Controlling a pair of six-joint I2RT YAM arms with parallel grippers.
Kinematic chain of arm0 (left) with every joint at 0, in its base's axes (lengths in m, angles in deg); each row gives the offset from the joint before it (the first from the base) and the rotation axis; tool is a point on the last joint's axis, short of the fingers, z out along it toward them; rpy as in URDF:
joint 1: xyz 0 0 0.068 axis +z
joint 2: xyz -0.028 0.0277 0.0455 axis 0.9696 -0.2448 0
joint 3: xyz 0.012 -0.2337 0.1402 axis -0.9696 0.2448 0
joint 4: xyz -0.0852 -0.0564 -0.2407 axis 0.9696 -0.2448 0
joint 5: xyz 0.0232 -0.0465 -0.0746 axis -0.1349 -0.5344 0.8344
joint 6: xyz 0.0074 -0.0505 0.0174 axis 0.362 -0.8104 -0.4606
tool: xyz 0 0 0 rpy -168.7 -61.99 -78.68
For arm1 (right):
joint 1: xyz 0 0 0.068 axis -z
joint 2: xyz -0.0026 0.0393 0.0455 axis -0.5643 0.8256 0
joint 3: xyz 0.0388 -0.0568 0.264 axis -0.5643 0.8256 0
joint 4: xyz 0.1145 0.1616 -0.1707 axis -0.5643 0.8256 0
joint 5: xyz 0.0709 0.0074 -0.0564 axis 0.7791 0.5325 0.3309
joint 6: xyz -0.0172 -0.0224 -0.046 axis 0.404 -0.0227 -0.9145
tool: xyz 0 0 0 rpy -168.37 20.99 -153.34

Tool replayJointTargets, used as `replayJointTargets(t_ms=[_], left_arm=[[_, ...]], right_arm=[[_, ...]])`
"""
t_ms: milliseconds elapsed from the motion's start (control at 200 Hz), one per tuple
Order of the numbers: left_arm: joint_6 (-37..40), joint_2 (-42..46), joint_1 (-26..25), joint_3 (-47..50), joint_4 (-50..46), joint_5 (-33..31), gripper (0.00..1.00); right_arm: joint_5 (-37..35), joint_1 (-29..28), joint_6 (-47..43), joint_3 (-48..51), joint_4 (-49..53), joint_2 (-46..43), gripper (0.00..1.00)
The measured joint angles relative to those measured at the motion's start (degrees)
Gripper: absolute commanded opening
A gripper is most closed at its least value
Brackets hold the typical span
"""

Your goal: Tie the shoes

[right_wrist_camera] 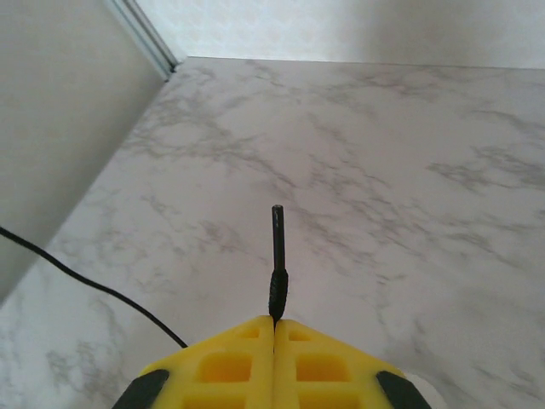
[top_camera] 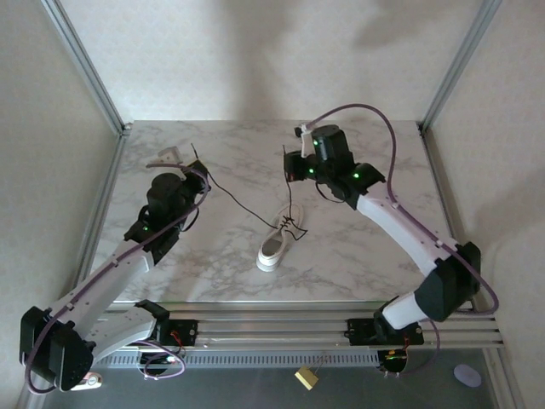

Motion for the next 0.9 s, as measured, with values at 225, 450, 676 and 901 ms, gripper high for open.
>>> replayJointTargets(t_ms=[225, 450, 676, 901], left_arm=[[1.1, 3.3, 0.0, 0.9, 0.4, 1.3, 0.0], [1.7, 6.7, 0.0, 3.8, 0.2, 2.6, 0.0], [2.2, 9.3, 0.0, 5.3, -0.2, 3.2, 0.0], [3.4, 9.3, 0.0, 5.3, -1.5, 3.8, 0.0]], right_arm=[[7.2, -0.6, 3.6, -6.6, -4.1, 12.4, 0.0], [12.4, -3.7, 5.9, -14.6, -5.0, 23.0, 0.0], [14.0, -6.2, 7.9, -19.9, -4.5, 31.9, 0.0], [14.1, -6.5, 9.9, -20.6, -2.6, 35.6, 0.27]])
